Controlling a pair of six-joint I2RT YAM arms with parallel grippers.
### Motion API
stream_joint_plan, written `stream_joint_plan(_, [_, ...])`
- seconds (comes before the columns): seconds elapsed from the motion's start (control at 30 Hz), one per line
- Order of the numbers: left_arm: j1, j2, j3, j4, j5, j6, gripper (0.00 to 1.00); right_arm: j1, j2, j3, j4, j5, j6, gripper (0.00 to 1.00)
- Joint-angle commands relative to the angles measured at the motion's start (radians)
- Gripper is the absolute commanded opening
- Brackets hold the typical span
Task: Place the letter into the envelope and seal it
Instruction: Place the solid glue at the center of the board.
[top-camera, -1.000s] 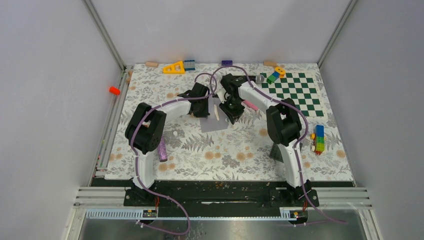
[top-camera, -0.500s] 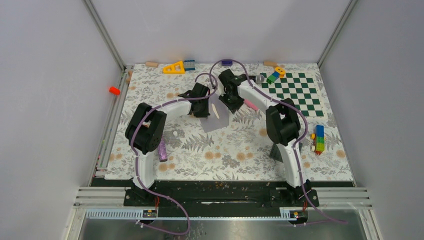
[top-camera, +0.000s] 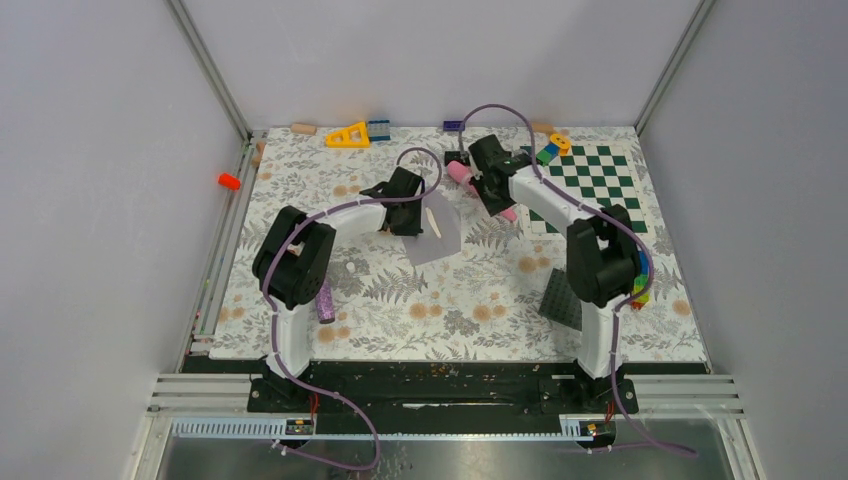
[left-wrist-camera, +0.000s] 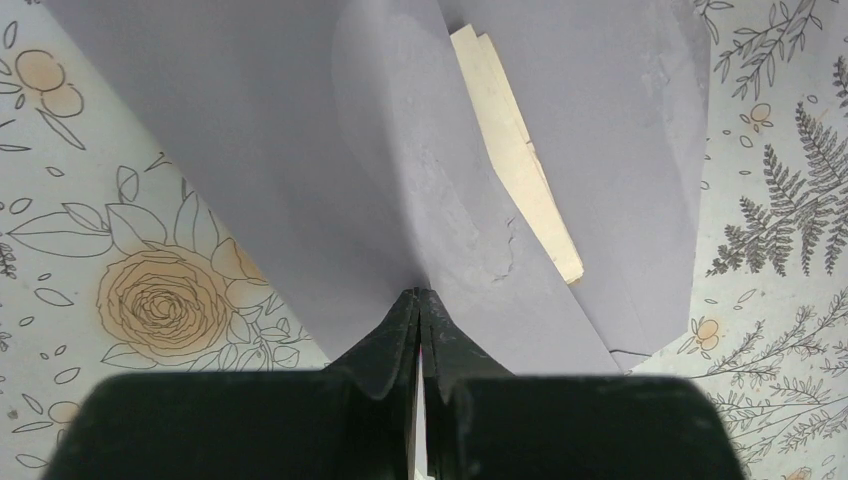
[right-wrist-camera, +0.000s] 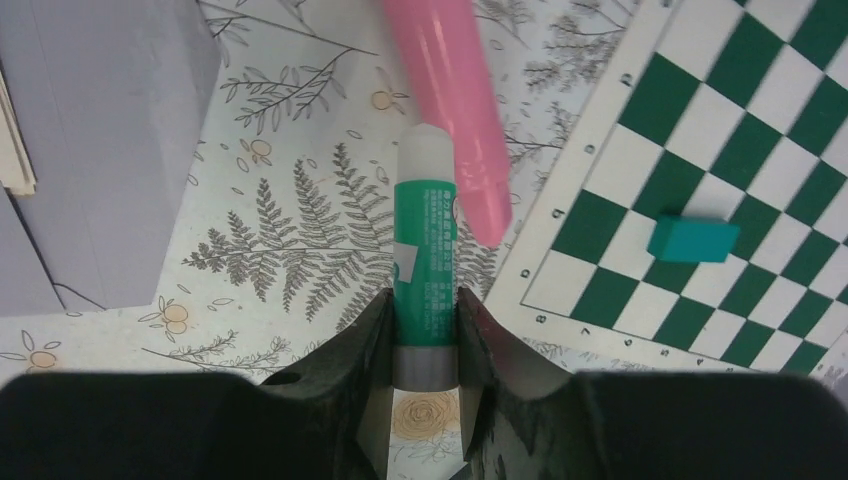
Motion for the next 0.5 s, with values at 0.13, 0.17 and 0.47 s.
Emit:
stream_joint_plan(0.13, [-0.019,-0.023,-0.051,-0.054,0.046,0.086,0.00,-0.005,-0.098,-0.160,0.123,0.035,0.098,0.00])
stream_joint_plan(0.17, [-0.020,-0.034,-0.061,-0.054,0.051,0.103,0.00,-0.005,-0.103,-0.184,0.132,0.022,0.106,0.00])
stream_joint_plan(0.47, [-0.022,-0.093,-0.164,-0.033,0.115,0.208,0.00,0.048,-0.196,-0.319,0.219,0.085,0.095,0.00])
